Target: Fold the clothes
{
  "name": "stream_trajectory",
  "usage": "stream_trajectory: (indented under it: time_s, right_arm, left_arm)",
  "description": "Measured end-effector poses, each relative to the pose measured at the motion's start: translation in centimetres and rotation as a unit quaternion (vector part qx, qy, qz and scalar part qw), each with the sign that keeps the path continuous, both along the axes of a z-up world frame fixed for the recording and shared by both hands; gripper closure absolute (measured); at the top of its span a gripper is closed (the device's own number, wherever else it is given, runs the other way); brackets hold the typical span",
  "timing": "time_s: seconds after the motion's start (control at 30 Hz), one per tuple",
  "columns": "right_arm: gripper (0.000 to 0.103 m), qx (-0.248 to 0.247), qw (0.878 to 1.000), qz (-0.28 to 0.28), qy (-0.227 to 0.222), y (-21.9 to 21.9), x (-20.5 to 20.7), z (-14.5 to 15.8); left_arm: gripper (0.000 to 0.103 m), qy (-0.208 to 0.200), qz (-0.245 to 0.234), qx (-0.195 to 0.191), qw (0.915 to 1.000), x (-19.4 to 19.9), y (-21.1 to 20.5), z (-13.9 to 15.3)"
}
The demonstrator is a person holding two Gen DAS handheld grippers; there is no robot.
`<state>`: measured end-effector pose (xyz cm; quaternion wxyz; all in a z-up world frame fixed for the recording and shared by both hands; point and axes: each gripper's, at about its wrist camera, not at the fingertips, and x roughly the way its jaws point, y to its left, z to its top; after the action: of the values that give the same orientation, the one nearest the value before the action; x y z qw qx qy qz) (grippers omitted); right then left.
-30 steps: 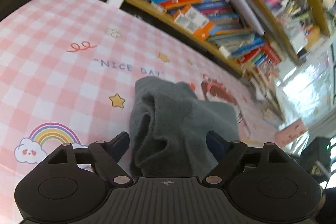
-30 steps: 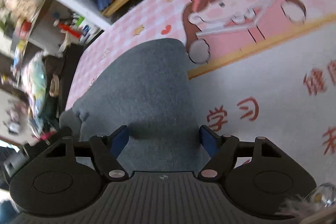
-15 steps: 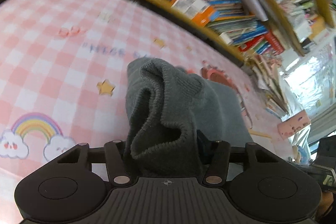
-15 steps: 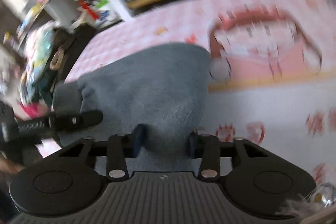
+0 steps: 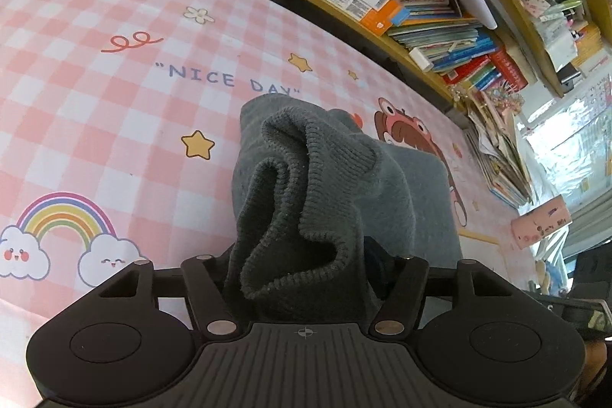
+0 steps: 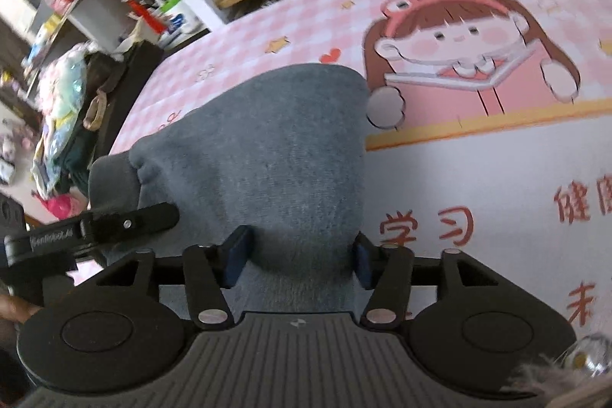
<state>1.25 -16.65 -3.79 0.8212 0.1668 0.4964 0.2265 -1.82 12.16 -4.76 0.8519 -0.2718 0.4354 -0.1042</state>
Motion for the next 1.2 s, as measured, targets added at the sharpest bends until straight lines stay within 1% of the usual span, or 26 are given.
stream_trajectory:
  time_s: [0.13, 0.2, 0.23, 0.3, 0.37, 0.47, 0.57, 0.93, 1.2]
  right_arm:
    - [0.045, 0.032, 0.999, -0.017, 0.037, -0.6, 0.5, -1.1]
    - [0.055, 0.042, 0.998, -0.017, 0.04, -0.7, 0.5, -1.2]
    - [0.057, 0.039, 0.999, -0.013, 0.033, -0.5, 0.3, -1.0]
    - [0.065, 0.027, 1.0, -0.004, 0.008, -0.1, -0.3, -0.3]
    - [0.068, 0.016, 1.0, 0.003, -0.018, 0.2, -0.9, 0.5]
    - [0.069, 0.003, 0.999, 0.008, -0.049, 0.5, -1.6, 1.4]
    - [0.069, -0.004, 0.998, 0.007, -0.066, 0.5, -2.2, 2.0]
    - [0.071, -0.023, 0.994, 0.003, -0.105, 1.1, -4.0, 3.7]
    - [0.071, -0.028, 0.99, -0.013, -0.139, 1.1, -4.8, 5.4]
  left_arm:
    - [0.039, 0.013, 0.005, -0.019, 0.9997, 0.2, 0.2, -0.9]
    - [0.041, 0.011, 0.005, -0.022, 0.9997, 0.1, 0.2, -0.9]
    - [0.045, 0.01, 0.004, -0.022, 0.9997, 0.0, 0.1, -0.8]
    - [0.049, 0.001, 0.001, -0.024, 0.9997, -0.3, 0.1, -0.5]
    - [0.05, -0.011, 0.0, -0.029, 0.9995, -0.6, 0.1, -0.1]
    - [0.05, -0.027, -0.006, -0.037, 0.9989, -0.9, 0.1, 0.6]
    - [0.05, -0.035, -0.014, -0.04, 0.9985, -1.0, 0.1, 1.1]
    - [0.051, -0.056, -0.036, -0.055, 0.9962, -1.4, 0.6, 2.0]
    - [0.051, -0.087, -0.058, -0.06, 0.9927, -1.0, 0.7, 3.9]
